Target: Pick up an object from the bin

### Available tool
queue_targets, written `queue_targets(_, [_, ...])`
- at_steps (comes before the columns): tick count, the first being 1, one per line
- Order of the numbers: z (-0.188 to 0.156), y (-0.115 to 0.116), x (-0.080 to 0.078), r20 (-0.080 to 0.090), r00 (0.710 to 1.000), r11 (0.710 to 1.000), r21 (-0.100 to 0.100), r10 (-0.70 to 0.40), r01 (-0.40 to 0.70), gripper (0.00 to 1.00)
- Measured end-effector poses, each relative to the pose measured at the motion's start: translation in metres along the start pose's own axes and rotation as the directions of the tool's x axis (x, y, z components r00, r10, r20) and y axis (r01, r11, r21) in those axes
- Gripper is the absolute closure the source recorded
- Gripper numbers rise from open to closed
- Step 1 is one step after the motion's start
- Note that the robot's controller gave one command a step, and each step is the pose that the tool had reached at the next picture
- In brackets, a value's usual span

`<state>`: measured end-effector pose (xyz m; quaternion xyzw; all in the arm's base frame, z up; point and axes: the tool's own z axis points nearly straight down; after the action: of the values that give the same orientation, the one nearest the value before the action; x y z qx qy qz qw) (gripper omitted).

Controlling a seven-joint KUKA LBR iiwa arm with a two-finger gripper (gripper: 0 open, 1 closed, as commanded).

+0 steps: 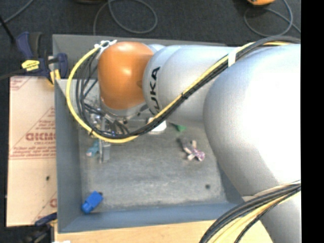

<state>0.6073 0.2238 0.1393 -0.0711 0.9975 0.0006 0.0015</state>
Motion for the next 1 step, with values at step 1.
queue_targets(1, [0.0067,0.0098,-0.0051,0.000,0.991,0.991,-0.002,0.132,-0.132,0.00])
